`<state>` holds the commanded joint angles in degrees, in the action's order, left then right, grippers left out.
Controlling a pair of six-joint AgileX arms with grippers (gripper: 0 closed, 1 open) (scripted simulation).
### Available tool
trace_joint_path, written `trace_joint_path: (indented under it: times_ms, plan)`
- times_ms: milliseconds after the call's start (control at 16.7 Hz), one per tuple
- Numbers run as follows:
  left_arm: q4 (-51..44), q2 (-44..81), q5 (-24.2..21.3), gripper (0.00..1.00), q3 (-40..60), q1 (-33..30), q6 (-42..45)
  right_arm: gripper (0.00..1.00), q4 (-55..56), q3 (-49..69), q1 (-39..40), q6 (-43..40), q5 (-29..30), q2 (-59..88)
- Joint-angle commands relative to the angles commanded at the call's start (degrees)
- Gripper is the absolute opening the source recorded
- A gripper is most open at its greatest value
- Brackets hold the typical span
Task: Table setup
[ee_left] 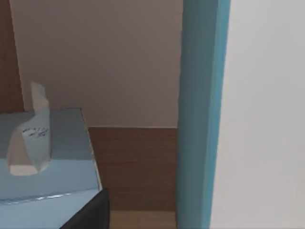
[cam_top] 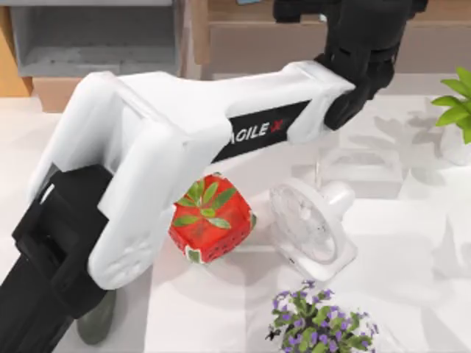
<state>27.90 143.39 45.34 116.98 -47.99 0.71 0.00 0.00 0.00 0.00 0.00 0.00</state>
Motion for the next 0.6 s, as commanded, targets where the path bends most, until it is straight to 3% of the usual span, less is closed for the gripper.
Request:
trace_joint_path:
  times_ms: [240, 600]
  plan:
    - [-0.11, -0.04, -0.20, 1.00, 0.06, 0.26, 0.04, 1.00, 0.00, 0.00, 0.00, 0.00, 0.00, 0.00]
    - [-3.78, 4.12, -1.45, 1.00, 7.83, 1.41, -0.13, 1.00, 0.00, 0.00, 0.00, 0.00, 0.00, 0.00]
